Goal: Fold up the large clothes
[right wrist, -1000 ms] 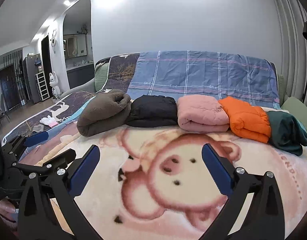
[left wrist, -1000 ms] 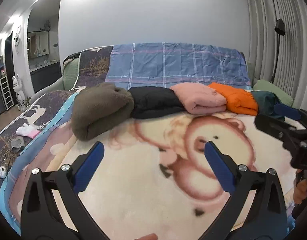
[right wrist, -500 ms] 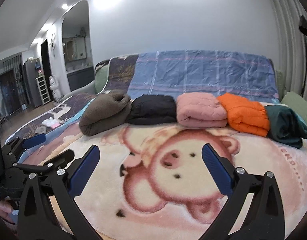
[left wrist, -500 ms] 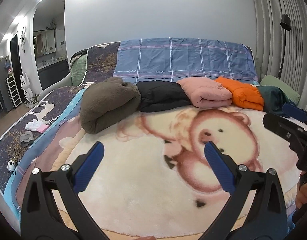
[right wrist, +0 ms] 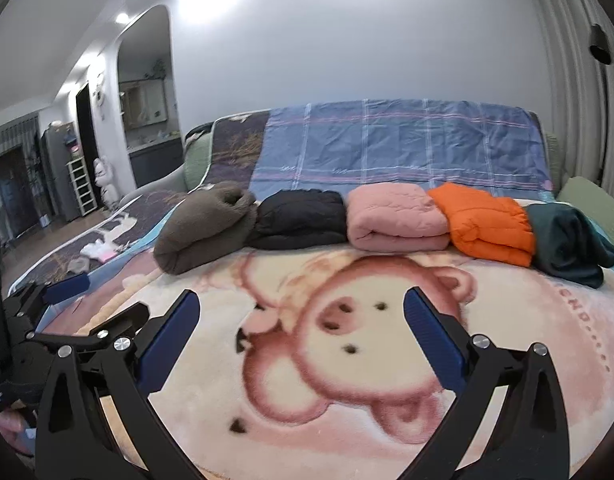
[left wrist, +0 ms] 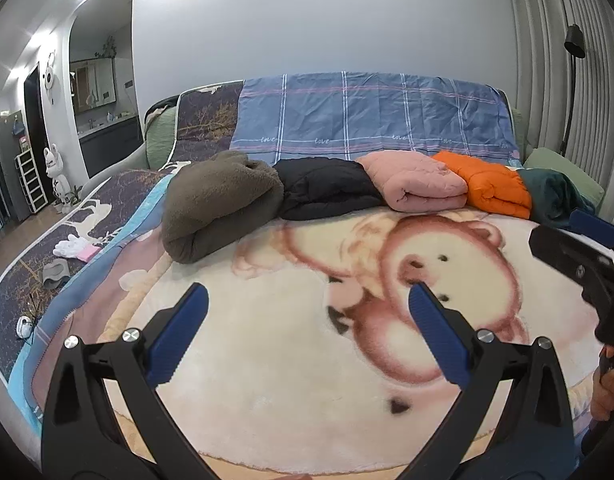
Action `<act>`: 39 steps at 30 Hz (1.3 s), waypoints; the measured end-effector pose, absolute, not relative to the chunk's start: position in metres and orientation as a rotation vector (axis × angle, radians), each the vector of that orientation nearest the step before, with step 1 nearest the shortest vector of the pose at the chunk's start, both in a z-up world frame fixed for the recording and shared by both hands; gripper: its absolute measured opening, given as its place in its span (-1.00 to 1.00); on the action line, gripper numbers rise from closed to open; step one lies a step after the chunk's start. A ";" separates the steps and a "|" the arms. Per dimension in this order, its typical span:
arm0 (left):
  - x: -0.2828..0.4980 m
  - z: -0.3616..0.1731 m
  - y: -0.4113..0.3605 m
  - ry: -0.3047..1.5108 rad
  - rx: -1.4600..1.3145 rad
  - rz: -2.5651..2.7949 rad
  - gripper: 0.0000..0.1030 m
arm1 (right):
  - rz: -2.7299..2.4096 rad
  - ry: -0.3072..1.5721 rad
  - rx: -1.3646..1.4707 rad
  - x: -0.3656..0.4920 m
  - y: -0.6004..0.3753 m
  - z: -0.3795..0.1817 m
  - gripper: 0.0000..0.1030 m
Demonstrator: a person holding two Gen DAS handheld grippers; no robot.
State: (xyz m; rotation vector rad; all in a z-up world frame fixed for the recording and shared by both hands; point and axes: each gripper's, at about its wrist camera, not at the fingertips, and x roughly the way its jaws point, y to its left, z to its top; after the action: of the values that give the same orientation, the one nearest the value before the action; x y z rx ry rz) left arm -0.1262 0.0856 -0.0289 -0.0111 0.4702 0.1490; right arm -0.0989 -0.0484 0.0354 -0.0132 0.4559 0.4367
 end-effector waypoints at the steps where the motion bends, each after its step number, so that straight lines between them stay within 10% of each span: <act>1: -0.126 -0.029 0.086 0.472 -0.015 0.151 0.96 | 0.444 0.461 -0.020 -0.099 -0.046 0.035 0.97; 39: -0.111 -0.044 0.089 0.499 -0.049 0.152 0.96 | 0.428 0.553 -0.015 -0.078 -0.044 0.021 0.97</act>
State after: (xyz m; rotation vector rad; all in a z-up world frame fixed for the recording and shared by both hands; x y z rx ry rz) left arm -0.1115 0.0886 -0.0444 -0.0488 0.4988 0.1516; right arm -0.0781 -0.0440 0.0214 -0.0153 0.5526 0.4279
